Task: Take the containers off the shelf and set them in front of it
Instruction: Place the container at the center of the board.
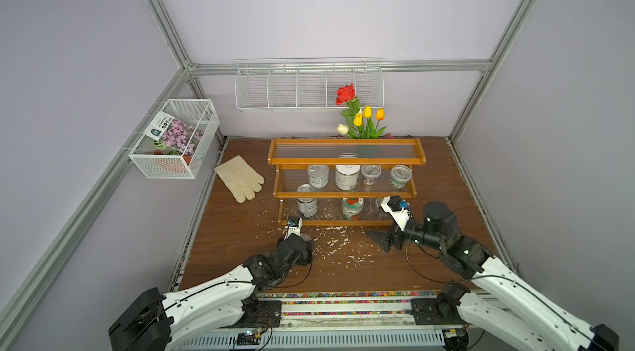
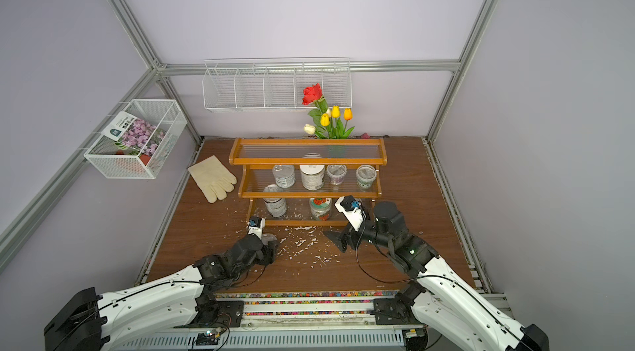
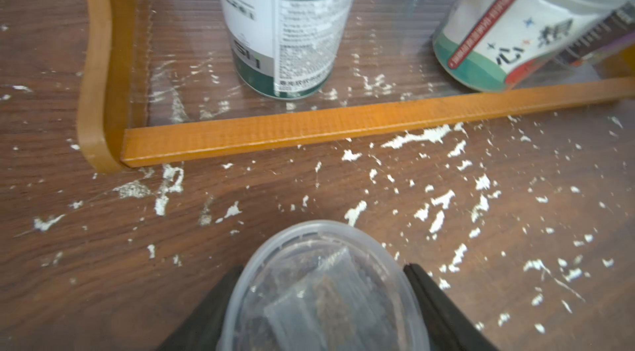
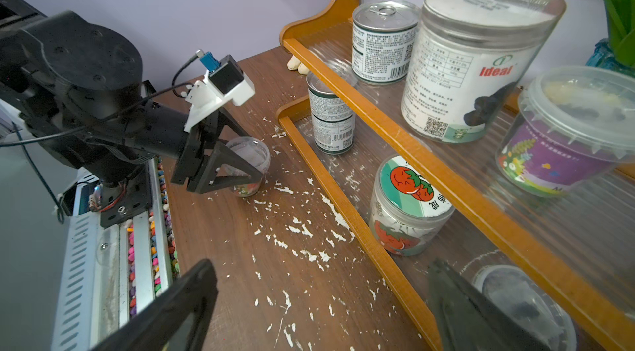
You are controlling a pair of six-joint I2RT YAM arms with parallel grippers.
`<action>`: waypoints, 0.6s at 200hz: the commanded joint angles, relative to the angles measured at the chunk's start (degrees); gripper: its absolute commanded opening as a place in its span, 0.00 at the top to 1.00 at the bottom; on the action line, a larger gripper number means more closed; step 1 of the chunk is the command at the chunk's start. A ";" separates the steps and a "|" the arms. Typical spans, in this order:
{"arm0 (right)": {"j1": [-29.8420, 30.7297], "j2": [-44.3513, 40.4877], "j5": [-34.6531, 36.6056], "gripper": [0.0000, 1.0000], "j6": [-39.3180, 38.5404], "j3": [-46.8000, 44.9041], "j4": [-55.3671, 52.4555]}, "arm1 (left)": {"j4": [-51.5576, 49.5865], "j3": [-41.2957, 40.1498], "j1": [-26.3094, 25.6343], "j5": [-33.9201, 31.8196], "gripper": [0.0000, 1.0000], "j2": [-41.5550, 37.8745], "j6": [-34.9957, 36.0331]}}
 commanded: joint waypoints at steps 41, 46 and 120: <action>0.47 0.62 1.99 0.02 -1.91 -0.65 1.89 | -3.31 1.38 1.19 -4.95 0.07 2.15 -3.74; 0.46 0.59 2.05 0.02 -1.99 -0.60 1.73 | -3.99 1.66 1.13 -5.34 0.05 1.63 -3.74; -1.07 -1.49 6.63 0.02 -0.59 1.73 0.30 | -13.65 15.25 2.35 -5.47 0.00 -4.73 6.26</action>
